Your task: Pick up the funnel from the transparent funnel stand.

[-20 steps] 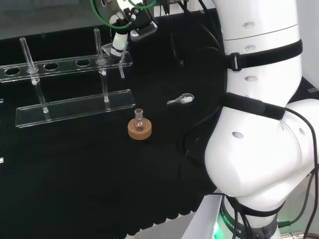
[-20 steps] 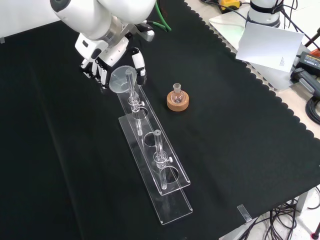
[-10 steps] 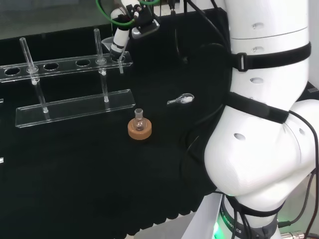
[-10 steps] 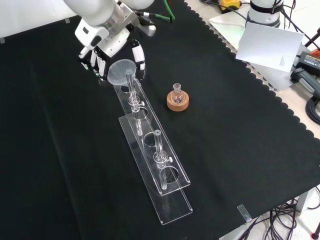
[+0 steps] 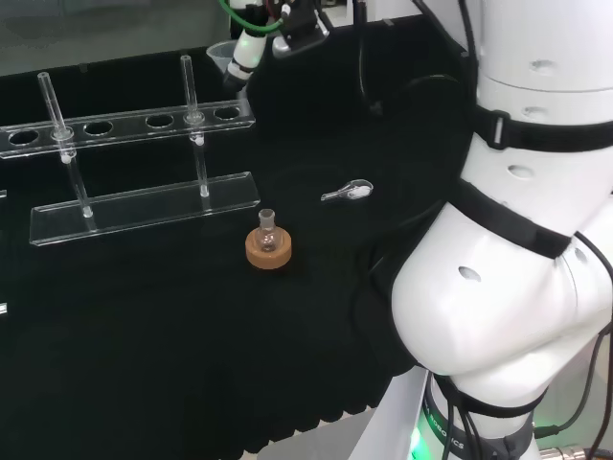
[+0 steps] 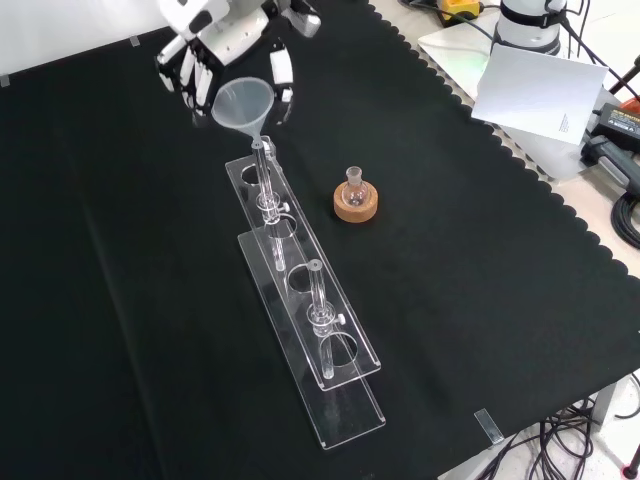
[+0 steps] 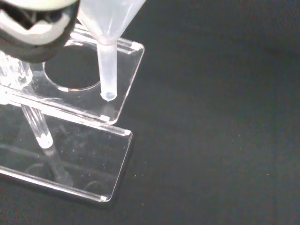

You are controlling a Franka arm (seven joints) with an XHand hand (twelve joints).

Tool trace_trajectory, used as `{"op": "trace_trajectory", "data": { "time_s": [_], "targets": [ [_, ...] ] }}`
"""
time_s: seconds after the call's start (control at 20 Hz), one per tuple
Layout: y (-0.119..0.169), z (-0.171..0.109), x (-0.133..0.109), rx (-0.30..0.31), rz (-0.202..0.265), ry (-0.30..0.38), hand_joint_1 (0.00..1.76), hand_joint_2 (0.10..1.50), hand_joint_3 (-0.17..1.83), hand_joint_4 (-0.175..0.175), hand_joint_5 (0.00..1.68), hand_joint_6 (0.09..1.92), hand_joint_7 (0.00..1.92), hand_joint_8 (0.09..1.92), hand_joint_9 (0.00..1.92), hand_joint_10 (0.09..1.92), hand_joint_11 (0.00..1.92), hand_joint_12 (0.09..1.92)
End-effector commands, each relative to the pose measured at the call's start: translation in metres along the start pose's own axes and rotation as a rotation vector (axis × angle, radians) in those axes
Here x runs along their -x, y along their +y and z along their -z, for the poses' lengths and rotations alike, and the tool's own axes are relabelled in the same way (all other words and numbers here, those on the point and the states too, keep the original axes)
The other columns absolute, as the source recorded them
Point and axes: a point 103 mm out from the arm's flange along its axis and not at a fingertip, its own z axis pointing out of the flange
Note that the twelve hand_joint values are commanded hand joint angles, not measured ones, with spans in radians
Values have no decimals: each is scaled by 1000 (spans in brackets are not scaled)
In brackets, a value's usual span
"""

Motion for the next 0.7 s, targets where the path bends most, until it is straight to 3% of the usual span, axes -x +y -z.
{"op": "trace_trajectory", "data": {
  "time_s": [0.05, 0.5, 0.7],
  "targets": [
    [-28, 20, 25, 93, -33, 1, 880, 538, 571, 75, 848, 115, 1081, 527, 686, 437, 0, 1252],
    [-60, 34, 23, 172, -31, 16, 883, 532, 581, 71, 833, 112, 1074, 525, 684, 434, 0, 1251],
    [-66, 36, 17, 173, -25, 10, 883, 531, 585, 69, 831, 113, 1072, 524, 684, 433, 0, 1250]
  ]
}}
